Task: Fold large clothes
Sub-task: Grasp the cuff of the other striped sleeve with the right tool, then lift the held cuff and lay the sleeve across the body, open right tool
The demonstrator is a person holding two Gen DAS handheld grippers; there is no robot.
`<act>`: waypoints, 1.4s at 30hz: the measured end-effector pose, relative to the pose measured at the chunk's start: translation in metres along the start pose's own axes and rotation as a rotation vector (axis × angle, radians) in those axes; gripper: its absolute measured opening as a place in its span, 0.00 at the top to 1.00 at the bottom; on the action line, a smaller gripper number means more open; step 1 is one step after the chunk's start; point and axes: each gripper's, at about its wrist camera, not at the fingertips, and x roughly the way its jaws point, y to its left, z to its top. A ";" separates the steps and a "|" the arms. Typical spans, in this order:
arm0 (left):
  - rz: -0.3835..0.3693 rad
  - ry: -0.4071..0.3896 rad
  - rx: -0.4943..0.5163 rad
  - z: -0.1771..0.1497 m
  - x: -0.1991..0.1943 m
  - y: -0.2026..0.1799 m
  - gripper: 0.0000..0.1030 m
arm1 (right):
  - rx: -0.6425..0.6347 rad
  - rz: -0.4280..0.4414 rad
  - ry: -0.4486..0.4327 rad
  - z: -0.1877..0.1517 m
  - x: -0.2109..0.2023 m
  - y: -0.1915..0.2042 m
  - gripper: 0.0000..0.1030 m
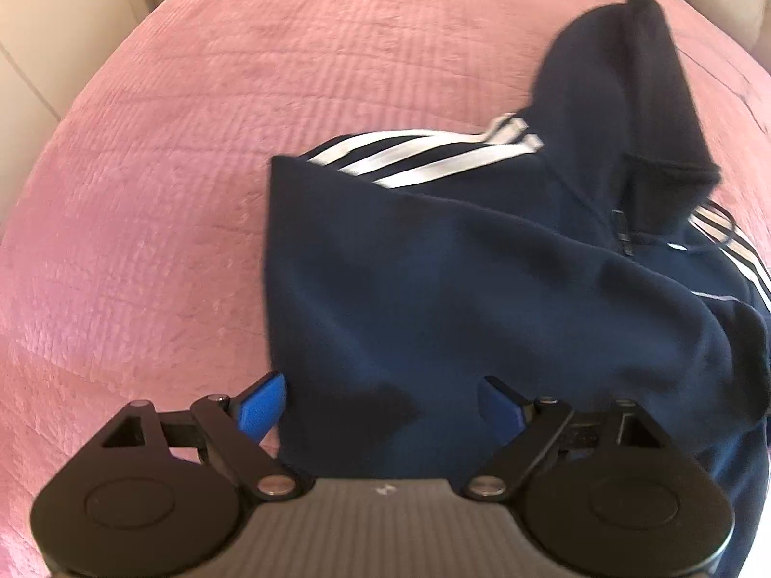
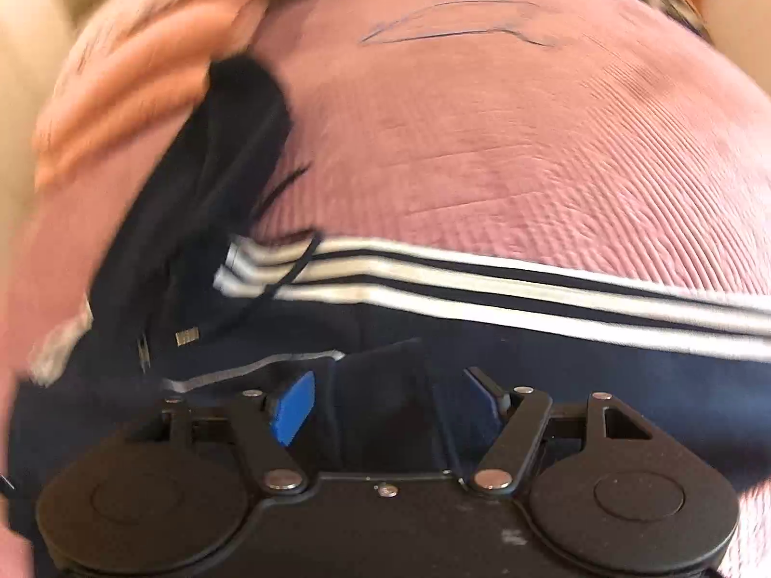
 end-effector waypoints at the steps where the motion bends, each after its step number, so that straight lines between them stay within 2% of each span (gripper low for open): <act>1: 0.004 0.001 0.011 0.001 -0.003 -0.007 0.14 | 0.025 0.020 0.012 0.001 -0.003 -0.010 0.20; 5: 0.009 0.008 0.031 0.003 -0.014 -0.035 0.14 | 0.058 0.083 0.067 0.000 -0.011 -0.041 0.20; 10: -0.022 0.034 0.032 -0.005 -0.026 -0.073 0.14 | 0.165 0.146 0.066 -0.013 -0.038 -0.099 0.20; 19: -0.036 0.073 0.038 -0.036 -0.037 -0.131 0.14 | 0.511 0.062 0.042 -0.037 -0.051 -0.260 0.20; 24: -0.022 0.094 0.066 -0.050 -0.037 -0.160 0.14 | 0.595 -0.023 0.006 -0.043 -0.054 -0.334 0.20; 27: -0.023 0.079 0.085 -0.060 -0.039 -0.173 0.14 | 0.641 0.011 -0.080 -0.044 -0.056 -0.376 0.21; 30: -0.022 0.072 0.108 -0.065 -0.040 -0.187 0.14 | 0.637 -0.063 -0.153 -0.035 -0.052 -0.401 0.21; 34: -0.002 0.057 0.138 -0.068 -0.040 -0.194 0.14 | 0.730 -0.092 -0.262 -0.028 -0.048 -0.421 0.20; 35: 0.003 0.057 0.143 -0.069 -0.040 -0.193 0.14 | 0.728 -0.118 -0.283 -0.026 -0.048 -0.422 0.30; 36: 0.008 0.060 0.146 -0.070 -0.039 -0.191 0.14 | 0.722 -0.172 -0.304 -0.023 -0.050 -0.420 0.45; 37: 0.012 0.062 0.148 -0.070 -0.039 -0.188 0.14 | 0.726 -0.211 -0.315 -0.021 -0.052 -0.419 0.91; 39: 0.013 0.057 0.147 -0.071 -0.039 -0.178 0.14 | 0.753 -0.202 -0.356 -0.019 -0.058 -0.412 0.93; 42: 0.028 0.044 0.121 -0.070 -0.042 -0.155 0.16 | 0.715 -0.178 -0.444 -0.009 -0.077 -0.389 0.93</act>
